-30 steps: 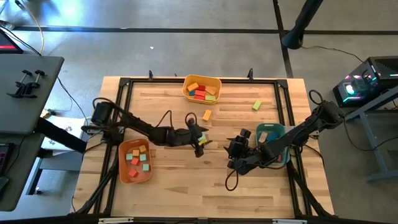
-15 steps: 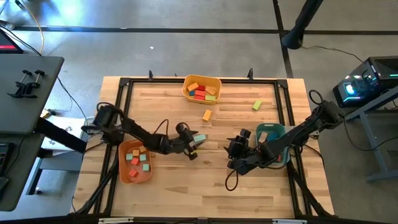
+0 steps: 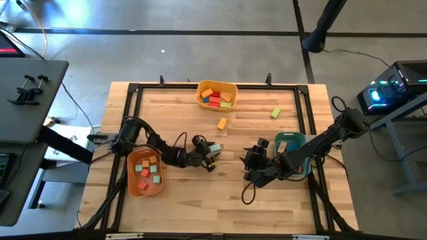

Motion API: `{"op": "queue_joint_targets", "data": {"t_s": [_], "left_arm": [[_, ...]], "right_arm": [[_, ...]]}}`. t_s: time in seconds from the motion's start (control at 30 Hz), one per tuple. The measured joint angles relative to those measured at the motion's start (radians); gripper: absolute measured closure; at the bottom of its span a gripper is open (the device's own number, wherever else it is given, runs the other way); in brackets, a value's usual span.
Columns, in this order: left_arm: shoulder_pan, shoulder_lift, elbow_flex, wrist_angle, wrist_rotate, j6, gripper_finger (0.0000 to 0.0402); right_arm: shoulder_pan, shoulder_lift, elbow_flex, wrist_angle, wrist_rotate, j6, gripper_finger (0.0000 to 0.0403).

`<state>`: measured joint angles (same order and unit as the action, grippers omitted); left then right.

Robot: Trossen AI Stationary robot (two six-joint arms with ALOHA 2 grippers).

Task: Sort blocks by size
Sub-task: Put the thin light blue rectangular block into the yellow bin

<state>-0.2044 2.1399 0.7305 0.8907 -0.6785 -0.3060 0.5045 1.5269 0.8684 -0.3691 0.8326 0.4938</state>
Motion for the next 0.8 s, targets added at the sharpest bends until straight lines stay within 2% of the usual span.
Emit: {"op": "queue_joint_targets", "data": {"t_s": [0.23, 0.3, 0.4, 0.53, 0.6, 0.73, 0.8], "left_arm": [[-0.001, 0.010, 0.001, 0.001, 0.029, 0.000, 0.0146], [-0.001, 0.008, 0.001, -0.003, 0.055, 0.002, 0.0168], [-0.001, -0.008, 0.002, -0.027, 0.096, 0.043, 0.0222], [0.014, -0.121, 0.017, -0.218, 0.158, 0.124, 0.0311], [0.026, -0.204, 0.051, -0.373, 0.140, 0.173, 0.0313], [0.073, -0.366, 0.168, -0.625, 0.000, 0.304, 0.0313], [0.134, -0.411, 0.229, -0.729, 0.024, 0.345, 0.0313]], "right_arm": [[0.000, 0.000, 0.000, 0.000, 0.000, 0.002, 0.0215], [0.000, 0.000, 0.000, 0.001, -0.001, 0.003, 0.0215], [0.002, 0.000, 0.000, 0.002, -0.003, 0.003, 0.0215], [0.018, 0.000, 0.000, 0.004, -0.005, 0.003, 0.0215], [0.026, 0.000, 0.000, 0.011, -0.004, 0.003, 0.0215], [0.029, 0.000, 0.000, 0.010, 0.007, -0.001, 0.0215], [0.029, 0.000, 0.000, 0.010, 0.008, -0.002, 0.0215]]}}
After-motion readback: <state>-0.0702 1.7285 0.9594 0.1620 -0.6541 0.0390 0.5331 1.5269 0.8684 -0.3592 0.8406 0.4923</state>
